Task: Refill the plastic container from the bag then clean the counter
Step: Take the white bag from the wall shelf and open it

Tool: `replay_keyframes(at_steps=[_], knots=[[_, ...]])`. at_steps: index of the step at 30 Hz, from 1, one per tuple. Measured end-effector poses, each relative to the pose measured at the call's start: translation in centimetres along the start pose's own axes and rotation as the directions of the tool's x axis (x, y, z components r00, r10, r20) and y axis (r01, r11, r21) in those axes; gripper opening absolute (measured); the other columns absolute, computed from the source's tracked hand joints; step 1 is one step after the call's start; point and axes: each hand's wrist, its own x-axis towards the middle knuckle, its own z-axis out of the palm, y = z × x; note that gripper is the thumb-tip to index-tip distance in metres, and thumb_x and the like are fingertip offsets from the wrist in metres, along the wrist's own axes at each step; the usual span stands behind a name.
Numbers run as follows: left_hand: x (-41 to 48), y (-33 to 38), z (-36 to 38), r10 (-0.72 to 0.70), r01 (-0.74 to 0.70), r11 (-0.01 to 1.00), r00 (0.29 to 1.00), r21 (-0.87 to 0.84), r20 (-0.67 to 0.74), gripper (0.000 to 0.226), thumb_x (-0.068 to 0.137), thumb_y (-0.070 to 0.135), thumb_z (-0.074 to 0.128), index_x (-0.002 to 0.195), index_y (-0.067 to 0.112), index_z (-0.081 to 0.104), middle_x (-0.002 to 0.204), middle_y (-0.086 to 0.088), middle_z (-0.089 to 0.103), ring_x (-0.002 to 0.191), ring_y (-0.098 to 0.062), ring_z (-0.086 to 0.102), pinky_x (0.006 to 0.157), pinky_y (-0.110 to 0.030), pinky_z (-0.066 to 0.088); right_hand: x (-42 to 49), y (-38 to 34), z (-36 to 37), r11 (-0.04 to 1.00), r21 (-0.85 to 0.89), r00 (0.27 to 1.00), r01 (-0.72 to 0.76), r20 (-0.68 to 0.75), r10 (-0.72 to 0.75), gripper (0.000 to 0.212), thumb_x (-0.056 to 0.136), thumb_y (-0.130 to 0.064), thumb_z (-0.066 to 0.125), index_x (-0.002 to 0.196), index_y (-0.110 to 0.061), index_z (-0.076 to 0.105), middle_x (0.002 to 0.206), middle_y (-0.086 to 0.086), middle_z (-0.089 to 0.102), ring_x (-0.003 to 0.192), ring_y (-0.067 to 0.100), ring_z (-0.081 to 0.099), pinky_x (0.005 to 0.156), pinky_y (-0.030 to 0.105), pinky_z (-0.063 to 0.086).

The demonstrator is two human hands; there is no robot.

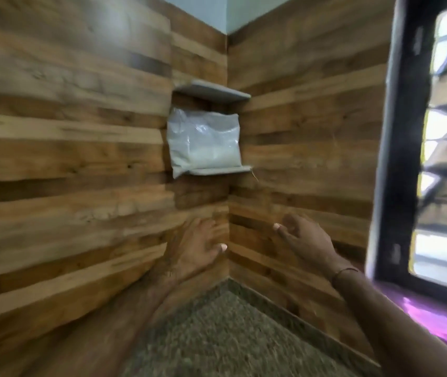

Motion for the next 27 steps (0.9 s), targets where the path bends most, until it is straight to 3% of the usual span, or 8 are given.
replay_keyframes(at_steps=[2,9,14,18,20,24,27], knots=[[3.7,-2.4,-1.8,-0.017,0.019,0.999,0.998,0.027,-0.061,0.08,0.079,0.073,0.05,0.146,0.029,0.05,0.143,0.001,0.054,0.133,-0.025,0.051,0.103,-0.042,0.048,5.1,-1.7,0.1,0.999,0.015,1.0,0.028,-0.006,-0.028,0.031,0.101,-0.052,0.054,0.115,-0.026,0.063,0.112,-0.004,0.065,0.098,0.015,0.064,0.089,0.043,0.058],[16.2,-7.6,-8.4,-0.016,0.033,0.997,0.972,0.07,-0.235,0.073,0.086,0.061,0.067,0.146,0.022,0.051,0.144,-0.005,0.057,0.129,-0.025,0.055,0.1,-0.039,0.05,19.3,-7.7,0.7,0.995,-0.01,0.984,0.094,-0.15,-0.095,0.034,0.099,-0.051,0.057,0.114,-0.022,0.065,0.108,0.001,0.07,0.094,0.019,0.065,0.082,0.039,0.057],[26.5,-10.1,-10.9,0.053,-0.018,0.994,0.941,0.107,-0.336,0.076,0.089,0.061,0.066,0.152,0.022,0.045,0.152,-0.006,0.05,0.138,-0.027,0.047,0.108,-0.044,0.045,29.5,-10.3,1.4,0.987,0.026,0.963,0.159,-0.223,-0.149,0.041,0.097,-0.037,0.068,0.124,-0.007,0.066,0.117,0.005,0.07,0.093,0.016,0.061,0.064,0.022,0.043],[34.1,-12.1,-12.2,0.155,-0.056,0.97,0.893,0.238,-0.422,0.072,0.091,0.059,0.066,0.148,0.021,0.043,0.152,-0.007,0.043,0.138,-0.029,0.042,0.108,-0.047,0.039,37.3,-11.3,2.5,0.986,-0.082,0.959,0.148,-0.232,-0.163,0.041,0.092,-0.04,0.074,0.125,-0.017,0.066,0.118,0.001,0.07,0.101,0.02,0.066,0.079,0.032,0.054],[37.8,-12.8,-13.1,0.198,-0.044,0.943,0.87,0.328,-0.451,0.071,0.091,0.058,0.067,0.146,0.021,0.042,0.15,-0.007,0.043,0.138,-0.029,0.04,0.109,-0.049,0.037,40.9,-12.1,2.6,0.977,-0.13,0.948,0.167,-0.25,-0.196,0.046,0.089,-0.037,0.077,0.129,-0.019,0.065,0.124,0.003,0.069,0.103,0.018,0.063,0.083,0.031,0.053],[45.5,-14.1,-13.8,0.194,0.024,0.901,0.87,0.433,-0.454,0.058,0.09,0.053,0.072,0.133,0.018,0.055,0.129,-0.005,0.059,0.123,-0.026,0.053,0.104,-0.045,0.036,47.6,-14.2,2.9,0.957,-0.21,0.929,0.202,-0.27,-0.255,0.055,0.09,-0.028,0.078,0.139,-0.014,0.06,0.137,0.008,0.063,0.121,0.026,0.061,0.094,0.033,0.052],[48.3,-15.5,-13.6,0.156,0.038,0.914,0.886,0.403,-0.437,0.033,0.092,0.04,0.074,0.115,0.017,0.065,0.102,-0.003,0.064,0.102,-0.025,0.064,0.089,-0.04,0.04,51.4,-15.6,3.4,0.943,-0.247,0.931,0.223,-0.233,-0.281,0.063,0.094,-0.02,0.073,0.152,-0.015,0.048,0.15,0.008,0.054,0.127,0.029,0.059,0.077,0.015,0.047]])
